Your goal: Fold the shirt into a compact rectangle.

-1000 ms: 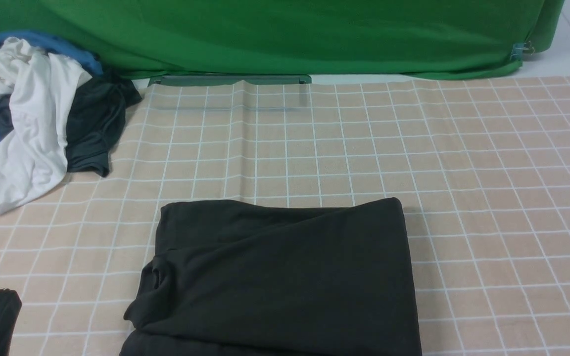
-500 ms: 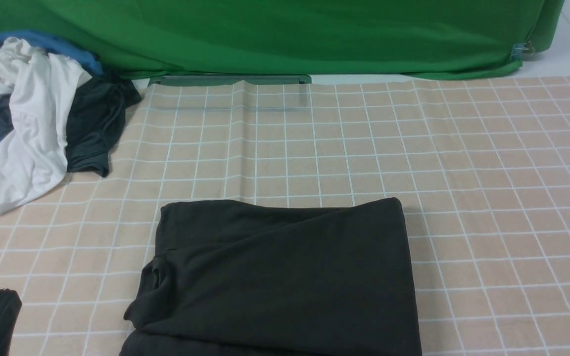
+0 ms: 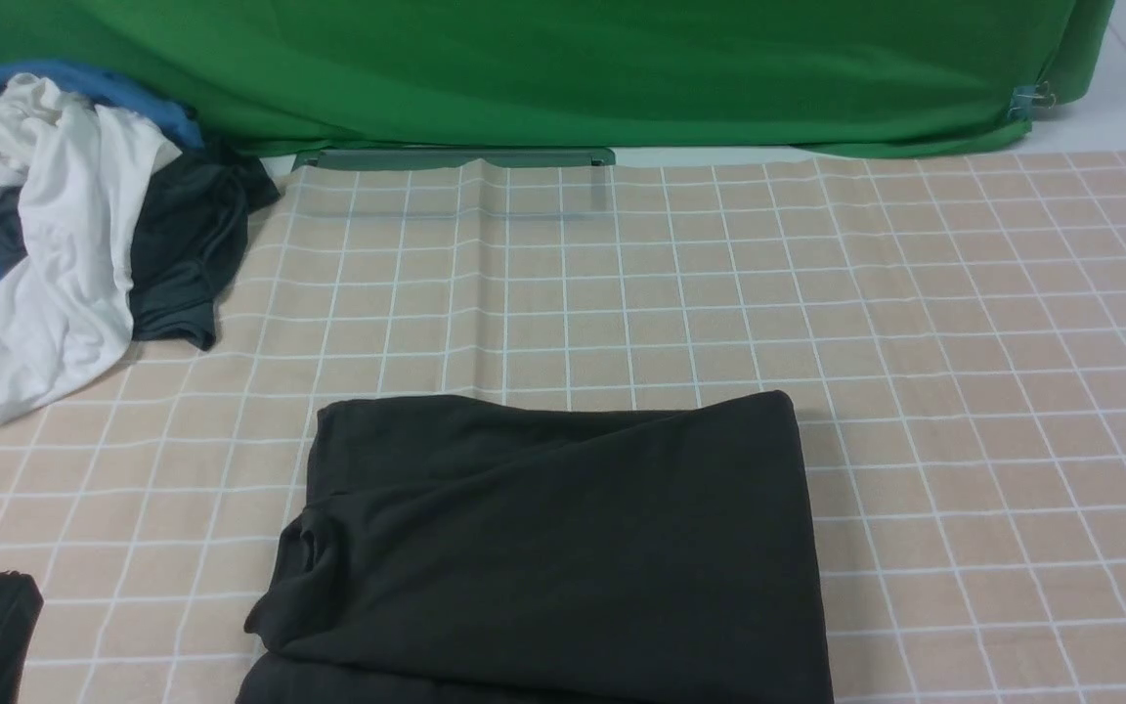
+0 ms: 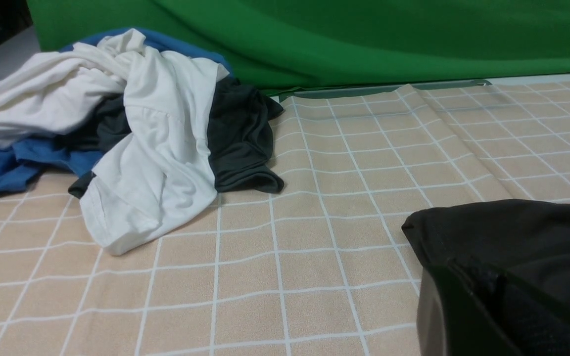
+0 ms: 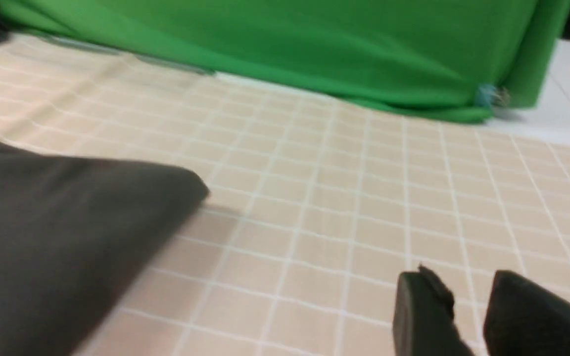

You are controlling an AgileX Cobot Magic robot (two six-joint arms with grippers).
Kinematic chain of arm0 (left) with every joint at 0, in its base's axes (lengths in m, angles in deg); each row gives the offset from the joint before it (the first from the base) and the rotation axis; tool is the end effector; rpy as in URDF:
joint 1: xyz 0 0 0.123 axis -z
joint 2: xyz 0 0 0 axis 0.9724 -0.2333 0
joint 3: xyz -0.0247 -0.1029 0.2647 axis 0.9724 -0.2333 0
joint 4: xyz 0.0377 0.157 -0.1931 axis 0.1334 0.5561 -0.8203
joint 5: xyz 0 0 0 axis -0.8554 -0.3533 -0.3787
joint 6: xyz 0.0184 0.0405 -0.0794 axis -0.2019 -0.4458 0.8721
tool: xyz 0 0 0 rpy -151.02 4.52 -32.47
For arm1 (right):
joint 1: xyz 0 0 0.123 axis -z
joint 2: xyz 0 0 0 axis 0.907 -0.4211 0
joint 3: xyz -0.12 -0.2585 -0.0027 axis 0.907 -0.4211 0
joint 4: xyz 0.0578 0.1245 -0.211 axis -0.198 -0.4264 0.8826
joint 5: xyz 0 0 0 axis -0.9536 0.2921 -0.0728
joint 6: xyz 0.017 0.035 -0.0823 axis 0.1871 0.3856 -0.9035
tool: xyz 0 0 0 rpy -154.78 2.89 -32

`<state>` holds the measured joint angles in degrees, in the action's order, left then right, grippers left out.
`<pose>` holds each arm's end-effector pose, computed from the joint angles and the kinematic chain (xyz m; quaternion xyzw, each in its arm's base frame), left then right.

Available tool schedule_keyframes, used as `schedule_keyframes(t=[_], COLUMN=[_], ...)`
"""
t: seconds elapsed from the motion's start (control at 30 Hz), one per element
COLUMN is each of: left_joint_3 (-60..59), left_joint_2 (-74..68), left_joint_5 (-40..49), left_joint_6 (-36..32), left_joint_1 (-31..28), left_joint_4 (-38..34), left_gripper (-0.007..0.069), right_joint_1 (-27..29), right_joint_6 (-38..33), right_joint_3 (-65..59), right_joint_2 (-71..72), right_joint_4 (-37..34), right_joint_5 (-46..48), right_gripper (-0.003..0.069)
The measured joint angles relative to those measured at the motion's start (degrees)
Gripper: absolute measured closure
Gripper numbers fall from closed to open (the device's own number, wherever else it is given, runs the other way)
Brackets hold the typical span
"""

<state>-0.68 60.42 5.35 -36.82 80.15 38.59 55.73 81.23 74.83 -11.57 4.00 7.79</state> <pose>0.0555 -0.0046 0.1899 0.0543 0.7569 -0.0024 0.6512 0.0601 0.0061 0.1909 -0.0814 0.7556 0.0097 0.6499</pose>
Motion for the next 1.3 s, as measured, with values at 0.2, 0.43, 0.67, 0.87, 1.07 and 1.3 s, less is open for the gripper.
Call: schedule_keyframes(t=[0.2, 0.43, 0.67, 0.87, 1.07, 1.3], left_joint_3=[0.0, 0.0, 0.0, 0.0, 0.0, 0.0], left_joint_2=[0.0, 0.0, 0.0, 0.0, 0.0, 0.0], left_joint_5=[0.1, 0.1, 0.1, 0.1, 0.1, 0.1], left_joint_6=[0.0, 0.0, 0.0, 0.0, 0.0, 0.0], left_joint_1=[0.0, 0.0, 0.0, 0.0, 0.0, 0.0], left_joint_4=[0.0, 0.0, 0.0, 0.0, 0.0, 0.0], left_gripper=[0.0605, 0.0605, 0.0605, 0.0605, 0.0605, 0.0605], right_joint_1=[5.4, 6.9, 9.7, 9.7, 9.7, 9.7], right_joint_6=[0.0, 0.0, 1.1, 1.1, 1.1, 1.1], right_joint_3=[0.0, 0.0, 0.0, 0.0, 0.0, 0.0], right_joint_2=[3.0, 3.3, 3.3, 3.3, 3.3, 3.3], right_joint_4=[0.0, 0.0, -0.1, -0.1, -0.1, -0.1], right_joint_5=[2.7, 3.2, 3.2, 3.2, 3.2, 3.2], right_gripper=[0.0421, 0.0421, 0.0421, 0.0421, 0.0421, 0.0421])
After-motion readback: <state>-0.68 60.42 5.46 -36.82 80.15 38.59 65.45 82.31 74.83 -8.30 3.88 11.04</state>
